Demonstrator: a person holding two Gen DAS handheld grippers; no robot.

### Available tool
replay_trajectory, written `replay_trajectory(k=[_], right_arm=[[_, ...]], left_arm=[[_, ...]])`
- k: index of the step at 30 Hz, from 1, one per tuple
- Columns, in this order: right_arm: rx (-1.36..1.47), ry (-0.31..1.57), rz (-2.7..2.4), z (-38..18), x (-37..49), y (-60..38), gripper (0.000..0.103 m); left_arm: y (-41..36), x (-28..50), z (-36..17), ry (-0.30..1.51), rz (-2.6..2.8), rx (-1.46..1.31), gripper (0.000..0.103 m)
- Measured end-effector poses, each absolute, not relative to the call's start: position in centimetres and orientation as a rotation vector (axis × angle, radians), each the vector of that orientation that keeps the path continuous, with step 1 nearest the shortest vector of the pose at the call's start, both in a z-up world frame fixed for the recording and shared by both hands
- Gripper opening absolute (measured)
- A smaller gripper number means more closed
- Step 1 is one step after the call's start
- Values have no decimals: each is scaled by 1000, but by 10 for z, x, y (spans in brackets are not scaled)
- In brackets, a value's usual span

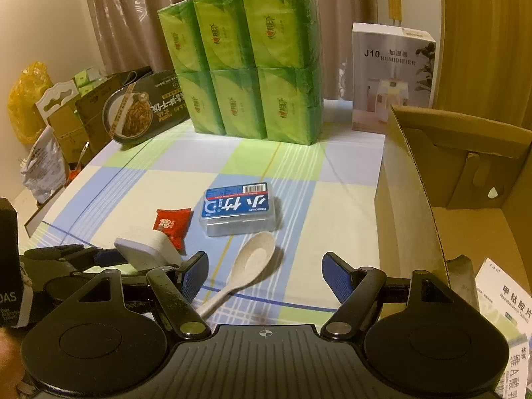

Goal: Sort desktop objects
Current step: 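Move the left tool toward the white square container beside the spoon, then close the left tool on the white square container and lift it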

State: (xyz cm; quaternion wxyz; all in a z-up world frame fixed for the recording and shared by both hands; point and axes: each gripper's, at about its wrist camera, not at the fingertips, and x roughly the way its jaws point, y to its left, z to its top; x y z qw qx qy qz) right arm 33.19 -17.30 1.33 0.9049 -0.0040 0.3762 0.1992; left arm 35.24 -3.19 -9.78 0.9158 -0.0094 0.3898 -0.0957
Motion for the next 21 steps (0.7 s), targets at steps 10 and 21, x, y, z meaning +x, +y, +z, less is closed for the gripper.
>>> replay_trajectory(k=[10, 21], right_arm=[[-15, 779, 415, 13, 332, -172, 73], [-16, 789, 421, 10, 332, -168, 73]], left_arm=[[-25, 353, -98, 799, -134, -73, 80], [-19, 347, -96, 808, -157, -53, 61]])
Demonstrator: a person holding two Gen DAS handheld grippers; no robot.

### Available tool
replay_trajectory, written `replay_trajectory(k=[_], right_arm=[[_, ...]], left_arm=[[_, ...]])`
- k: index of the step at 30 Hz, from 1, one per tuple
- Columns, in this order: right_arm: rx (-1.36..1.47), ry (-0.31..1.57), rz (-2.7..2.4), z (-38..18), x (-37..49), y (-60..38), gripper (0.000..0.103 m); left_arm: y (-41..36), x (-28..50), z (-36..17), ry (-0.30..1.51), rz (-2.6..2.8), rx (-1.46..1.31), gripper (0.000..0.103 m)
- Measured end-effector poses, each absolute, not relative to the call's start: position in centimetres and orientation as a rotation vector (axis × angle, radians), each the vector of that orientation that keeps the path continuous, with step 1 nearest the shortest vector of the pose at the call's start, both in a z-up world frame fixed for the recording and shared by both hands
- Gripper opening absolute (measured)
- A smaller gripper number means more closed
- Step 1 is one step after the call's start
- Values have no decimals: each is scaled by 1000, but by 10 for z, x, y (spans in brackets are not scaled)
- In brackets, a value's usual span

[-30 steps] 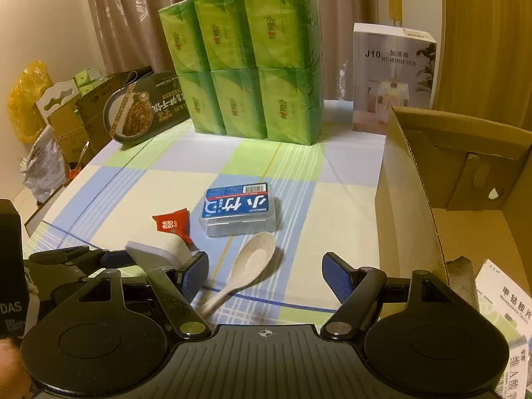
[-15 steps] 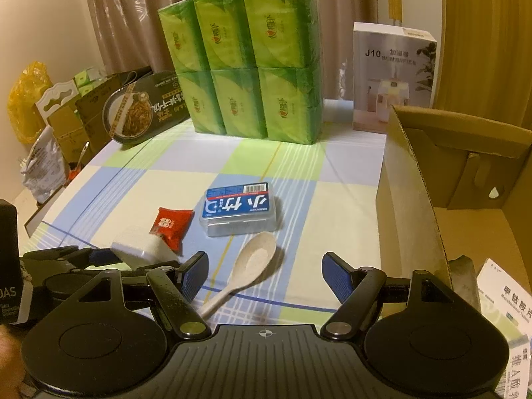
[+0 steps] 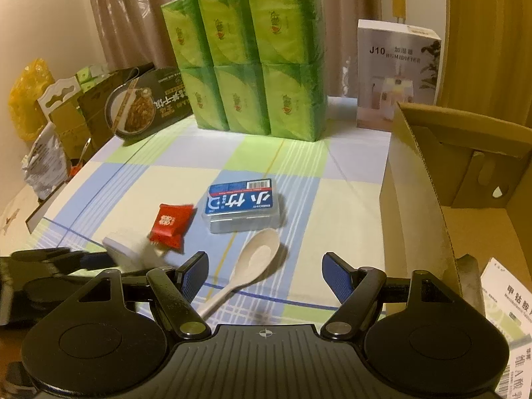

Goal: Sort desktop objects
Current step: 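Close the left tool on the white square container and lift it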

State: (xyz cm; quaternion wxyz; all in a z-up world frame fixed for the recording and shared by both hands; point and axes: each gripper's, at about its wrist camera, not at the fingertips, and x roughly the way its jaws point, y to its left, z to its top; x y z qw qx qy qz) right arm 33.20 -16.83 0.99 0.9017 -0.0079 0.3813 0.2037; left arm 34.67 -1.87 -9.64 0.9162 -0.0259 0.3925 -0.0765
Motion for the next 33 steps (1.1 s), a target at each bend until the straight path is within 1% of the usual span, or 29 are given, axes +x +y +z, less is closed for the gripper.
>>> replay_trajectory(k=[8, 14, 18, 21, 30, 32, 33], right_arm=[[-22, 795, 428, 7, 333, -162, 73], [-38, 800, 431, 4, 333, -155, 73], [-43, 808, 428, 1, 334, -153, 73], [-42, 808, 433, 1, 334, -149, 73], [-52, 814, 433, -4, 336, -144, 73], [-51, 818, 427, -5, 337, -145, 73], [-52, 819, 425, -6, 338, -145, 73]], left_arm=[[4, 324, -90, 839, -185, 29, 61], [10, 325, -95, 834, -186, -5, 61], [8, 324, -97, 830, -170, -25, 62], [10, 319, -101, 844, -152, -49, 70], [13, 314, -100, 800, -143, -48, 72], [13, 317, -99, 793, -149, -55, 71], [12, 318, -99, 791, -154, -57, 69]])
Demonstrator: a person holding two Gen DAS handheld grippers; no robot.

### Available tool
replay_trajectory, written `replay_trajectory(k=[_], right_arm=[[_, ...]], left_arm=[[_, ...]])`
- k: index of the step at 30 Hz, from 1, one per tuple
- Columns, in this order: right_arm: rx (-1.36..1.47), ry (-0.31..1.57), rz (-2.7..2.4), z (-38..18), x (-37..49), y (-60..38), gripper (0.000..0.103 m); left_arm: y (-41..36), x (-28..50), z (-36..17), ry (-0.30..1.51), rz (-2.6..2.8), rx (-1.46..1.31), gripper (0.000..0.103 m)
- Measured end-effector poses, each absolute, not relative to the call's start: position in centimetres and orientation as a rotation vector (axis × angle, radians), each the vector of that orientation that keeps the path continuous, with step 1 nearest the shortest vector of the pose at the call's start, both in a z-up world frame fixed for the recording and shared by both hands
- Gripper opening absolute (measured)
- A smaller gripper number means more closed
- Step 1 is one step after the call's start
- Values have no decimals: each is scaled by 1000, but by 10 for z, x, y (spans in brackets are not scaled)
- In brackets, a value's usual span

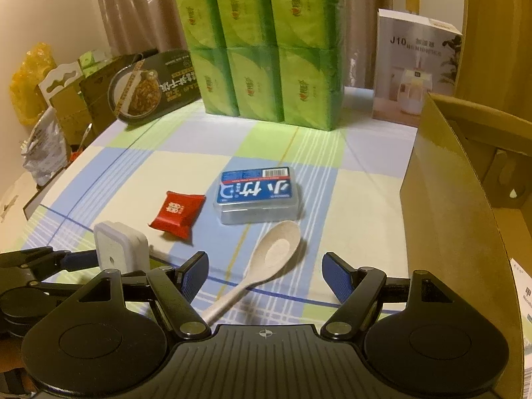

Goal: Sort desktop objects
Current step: 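Close the left tool on the white square container and lift it, then grasp the white plastic spoon with the right tool while the left tool holds the container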

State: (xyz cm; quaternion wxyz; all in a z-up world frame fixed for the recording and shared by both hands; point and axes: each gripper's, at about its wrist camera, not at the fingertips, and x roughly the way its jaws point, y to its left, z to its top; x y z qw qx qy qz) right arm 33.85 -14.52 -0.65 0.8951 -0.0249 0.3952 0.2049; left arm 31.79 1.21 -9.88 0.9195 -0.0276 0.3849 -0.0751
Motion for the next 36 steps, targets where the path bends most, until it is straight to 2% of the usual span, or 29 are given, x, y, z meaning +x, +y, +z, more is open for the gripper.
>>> replay_trajectory(k=[2, 20, 26, 29, 32, 34, 36], right_arm=[[-53, 824, 421, -9, 341, -145, 73], [0, 870, 363, -46, 376, -138, 72], [-59, 848, 384, -52, 381, -125, 63], [-103, 833, 388, -53, 380, -118, 53], [-152, 819, 401, -54, 376, -113, 34], [-158, 823, 414, -54, 376, -111, 14], [-152, 833, 426, -53, 376, -112, 10]], left_arm=[[11, 320, -98, 792, -163, -53, 62], [24, 332, -85, 797, -181, 6, 61], [26, 331, -86, 800, -193, -5, 61], [26, 331, -86, 796, -200, -2, 61], [24, 332, -86, 789, -203, 4, 61], [22, 332, -86, 784, -208, 13, 60], [20, 332, -87, 779, -211, 22, 60]])
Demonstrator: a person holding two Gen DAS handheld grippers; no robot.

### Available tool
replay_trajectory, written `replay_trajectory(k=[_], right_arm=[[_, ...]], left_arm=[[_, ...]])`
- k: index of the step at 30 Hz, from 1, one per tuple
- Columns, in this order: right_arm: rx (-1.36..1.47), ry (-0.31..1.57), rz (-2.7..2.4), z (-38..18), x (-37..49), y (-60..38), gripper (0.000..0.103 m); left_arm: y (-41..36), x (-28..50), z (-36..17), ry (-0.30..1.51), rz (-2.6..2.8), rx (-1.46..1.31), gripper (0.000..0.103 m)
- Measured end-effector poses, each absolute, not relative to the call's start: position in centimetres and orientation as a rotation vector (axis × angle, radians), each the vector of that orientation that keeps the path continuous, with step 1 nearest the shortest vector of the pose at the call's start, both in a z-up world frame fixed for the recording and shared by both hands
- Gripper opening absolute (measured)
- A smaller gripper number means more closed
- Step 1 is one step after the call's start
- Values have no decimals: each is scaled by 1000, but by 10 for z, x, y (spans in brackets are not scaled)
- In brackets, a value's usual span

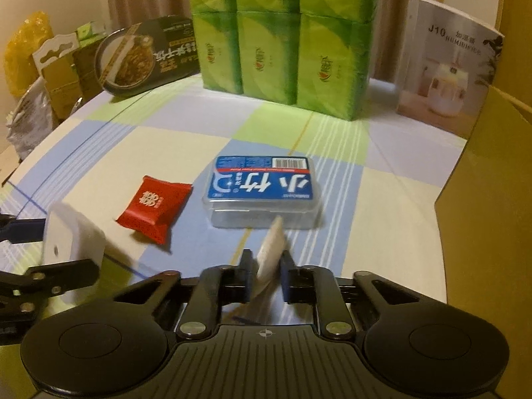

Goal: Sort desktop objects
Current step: 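Grasp the white plastic spoon with the right tool while the left tool holds the container, then carry the container and spoon with both tools over the cardboard box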

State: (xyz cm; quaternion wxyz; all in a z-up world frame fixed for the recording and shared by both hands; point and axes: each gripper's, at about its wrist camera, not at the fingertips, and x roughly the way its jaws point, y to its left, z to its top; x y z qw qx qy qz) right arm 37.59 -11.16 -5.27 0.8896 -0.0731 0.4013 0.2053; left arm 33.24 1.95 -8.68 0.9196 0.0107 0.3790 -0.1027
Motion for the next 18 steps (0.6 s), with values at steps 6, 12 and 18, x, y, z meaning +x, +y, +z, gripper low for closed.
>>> replay_trajectory(k=[6, 12, 18], right_arm=[[-147, 856, 461, -49, 370, -115, 5], [-135, 865, 481, -42, 353, -119, 5], [-121, 852, 490, -27, 332, -125, 5]], left_arm=[[15, 336, -91, 779, -211, 44, 61], [13, 333, -92, 794, -209, 59, 61], [11, 321, -89, 807, -223, 49, 60]])
